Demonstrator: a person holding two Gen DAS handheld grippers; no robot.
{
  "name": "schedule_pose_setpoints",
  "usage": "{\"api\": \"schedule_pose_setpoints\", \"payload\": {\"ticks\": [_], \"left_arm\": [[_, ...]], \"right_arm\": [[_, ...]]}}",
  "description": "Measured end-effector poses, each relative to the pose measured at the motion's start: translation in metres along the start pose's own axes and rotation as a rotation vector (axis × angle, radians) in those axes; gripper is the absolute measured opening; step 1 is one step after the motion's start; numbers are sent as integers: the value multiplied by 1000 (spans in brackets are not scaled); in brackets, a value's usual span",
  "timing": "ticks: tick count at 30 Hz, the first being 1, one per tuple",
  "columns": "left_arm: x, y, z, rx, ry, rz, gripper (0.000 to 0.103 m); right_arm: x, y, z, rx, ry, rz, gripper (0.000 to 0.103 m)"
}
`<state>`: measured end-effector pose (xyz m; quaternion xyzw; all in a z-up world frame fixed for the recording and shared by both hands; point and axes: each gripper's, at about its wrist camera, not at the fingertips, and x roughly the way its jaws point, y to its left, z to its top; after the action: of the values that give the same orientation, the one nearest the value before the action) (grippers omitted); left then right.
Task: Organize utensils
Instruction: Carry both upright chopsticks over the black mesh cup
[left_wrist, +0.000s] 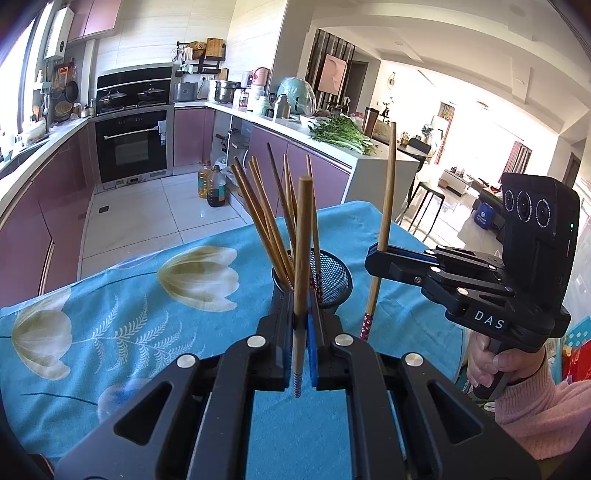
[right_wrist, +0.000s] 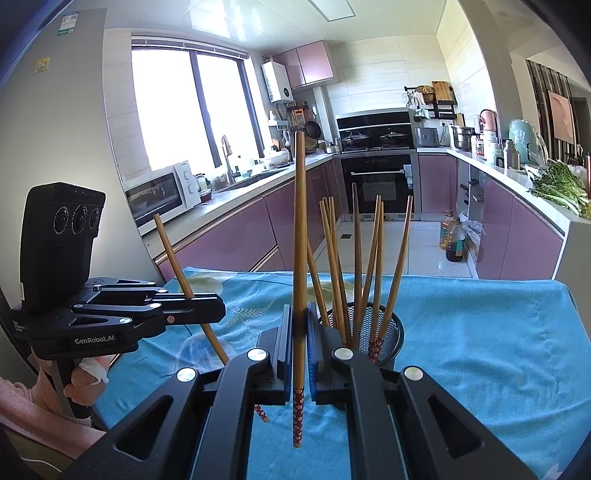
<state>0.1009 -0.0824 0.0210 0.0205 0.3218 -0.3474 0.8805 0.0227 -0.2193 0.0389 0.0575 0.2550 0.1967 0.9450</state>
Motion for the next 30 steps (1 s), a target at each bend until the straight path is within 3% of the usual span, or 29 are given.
{"api": "schedule_pose_setpoints", "payload": {"ticks": [30], "left_arm": [[-5,-8,39,-13,-86,-47,7]], "right_arm": [[-8,-4,16,-42,-61,14,6]]}}
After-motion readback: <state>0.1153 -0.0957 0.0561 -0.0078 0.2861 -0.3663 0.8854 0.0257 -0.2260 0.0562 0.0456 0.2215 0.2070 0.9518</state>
